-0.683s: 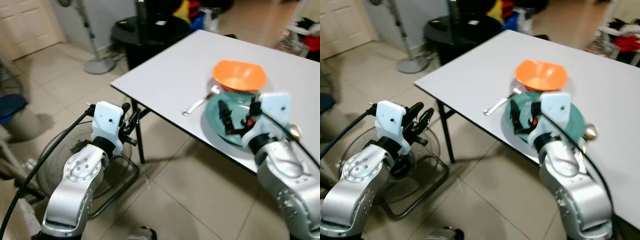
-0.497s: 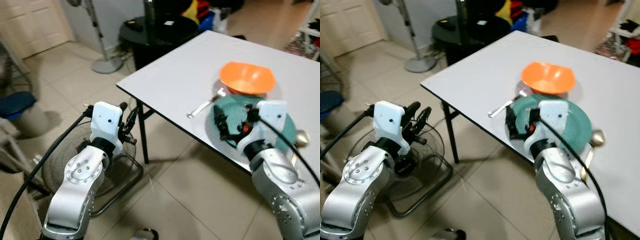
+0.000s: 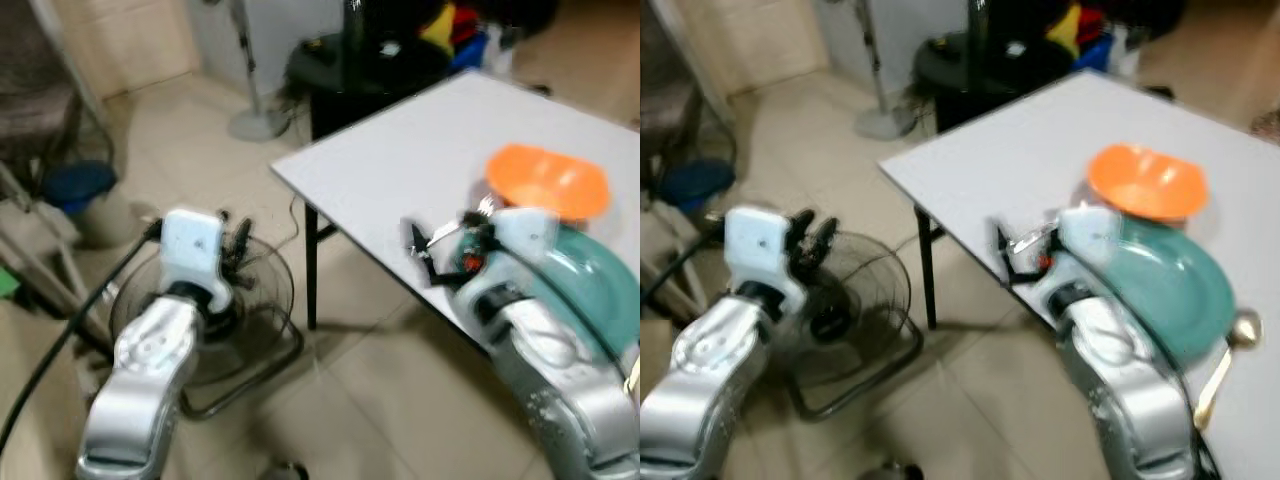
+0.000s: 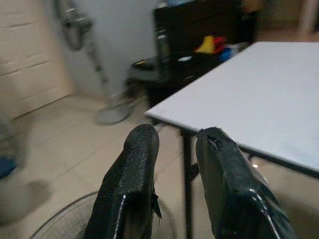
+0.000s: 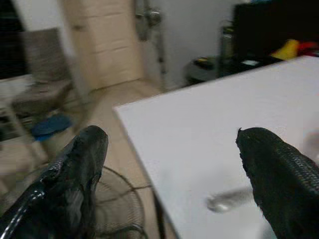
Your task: Setting the table
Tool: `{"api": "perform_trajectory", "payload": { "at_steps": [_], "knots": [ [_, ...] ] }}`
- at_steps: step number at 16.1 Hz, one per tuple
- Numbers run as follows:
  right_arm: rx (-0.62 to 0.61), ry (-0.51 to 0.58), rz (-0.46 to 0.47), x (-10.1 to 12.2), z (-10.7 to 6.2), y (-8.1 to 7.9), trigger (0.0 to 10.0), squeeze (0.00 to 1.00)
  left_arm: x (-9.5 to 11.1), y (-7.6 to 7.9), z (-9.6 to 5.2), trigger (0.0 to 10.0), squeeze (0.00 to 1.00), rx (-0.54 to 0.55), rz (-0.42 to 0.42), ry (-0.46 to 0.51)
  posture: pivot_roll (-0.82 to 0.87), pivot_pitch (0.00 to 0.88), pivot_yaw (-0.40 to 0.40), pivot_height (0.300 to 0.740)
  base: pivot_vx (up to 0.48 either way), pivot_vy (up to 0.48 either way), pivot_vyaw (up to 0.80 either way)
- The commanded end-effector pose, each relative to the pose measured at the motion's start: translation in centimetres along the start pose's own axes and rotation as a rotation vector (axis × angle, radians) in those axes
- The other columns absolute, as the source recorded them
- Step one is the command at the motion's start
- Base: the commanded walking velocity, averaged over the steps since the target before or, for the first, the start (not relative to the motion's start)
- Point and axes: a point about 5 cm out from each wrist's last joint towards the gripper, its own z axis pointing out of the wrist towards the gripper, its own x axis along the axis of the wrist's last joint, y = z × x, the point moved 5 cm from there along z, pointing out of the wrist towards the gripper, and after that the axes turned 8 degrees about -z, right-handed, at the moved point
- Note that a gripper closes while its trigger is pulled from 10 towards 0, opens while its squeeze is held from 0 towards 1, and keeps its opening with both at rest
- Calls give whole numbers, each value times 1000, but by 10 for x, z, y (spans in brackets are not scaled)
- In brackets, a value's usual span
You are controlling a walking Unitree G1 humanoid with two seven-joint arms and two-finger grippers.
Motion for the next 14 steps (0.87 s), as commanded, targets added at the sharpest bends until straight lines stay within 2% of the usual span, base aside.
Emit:
{"api": "perform_trajectory", "payload": {
  "at_steps": [1,3,9,11,12,14],
  "knots": [
    [-34,34,-22,7,1,9,10000,1000,7,6,2,10000,0,-23,16,25,78,0,66,740,0,0,800],
    [-39,30,-19,6,0,10,10000,1000,6,7,2,10000,0,-24,43,19,88,0,70,740,0,0,800],
    [-14,28,-2,2,2,3,10000,1000,6,0,1,10000,0,-19,53,5,95,0,74,740,0,0,800],
    [-72,59,-4,7,1,9,10000,1000,7,3,3,10000,0,-35,54,4,91,0,81,740,0,0,800],
    [-91,62,24,7,1,12,10000,1000,6,4,2,10000,0,-40,44,1,91,0,79,740,0,0,800],
    [-98,28,64,1,2,14,10000,1000,5,3,1,10000,0,-39,31,-1,92,0,77,740,0,0,400]
  ]
}}
